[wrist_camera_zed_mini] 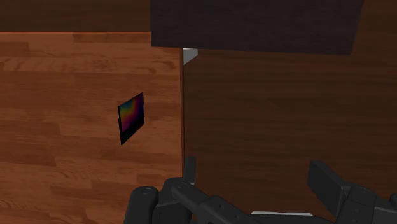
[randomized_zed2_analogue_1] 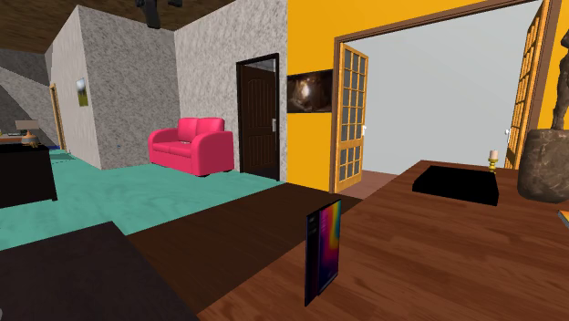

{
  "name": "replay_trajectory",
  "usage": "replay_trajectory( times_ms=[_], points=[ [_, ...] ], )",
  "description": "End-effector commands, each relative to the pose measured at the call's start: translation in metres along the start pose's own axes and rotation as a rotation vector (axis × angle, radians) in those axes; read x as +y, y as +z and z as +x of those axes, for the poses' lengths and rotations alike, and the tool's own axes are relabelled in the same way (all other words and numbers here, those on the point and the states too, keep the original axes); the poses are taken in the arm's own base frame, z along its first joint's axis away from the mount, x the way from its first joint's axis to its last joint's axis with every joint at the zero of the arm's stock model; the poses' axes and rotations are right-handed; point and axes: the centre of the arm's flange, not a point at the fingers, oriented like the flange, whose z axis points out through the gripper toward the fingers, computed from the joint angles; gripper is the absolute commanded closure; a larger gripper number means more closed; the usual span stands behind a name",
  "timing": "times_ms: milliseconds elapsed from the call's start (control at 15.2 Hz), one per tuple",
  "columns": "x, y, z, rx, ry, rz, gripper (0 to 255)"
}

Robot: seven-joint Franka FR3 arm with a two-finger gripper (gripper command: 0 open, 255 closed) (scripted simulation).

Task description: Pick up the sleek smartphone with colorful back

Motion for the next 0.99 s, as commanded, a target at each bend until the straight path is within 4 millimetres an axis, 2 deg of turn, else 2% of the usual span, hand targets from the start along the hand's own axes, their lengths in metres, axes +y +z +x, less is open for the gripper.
replay_trajectory(
  times_ms=[0, 924],
  points=[
    [0.0, 0.0, 0.0, 0.0, 0.0, 0.0, 0],
    [0.114, 0.142, 0.058, -0.034, -0.009, 0.054, 0]
  ],
)
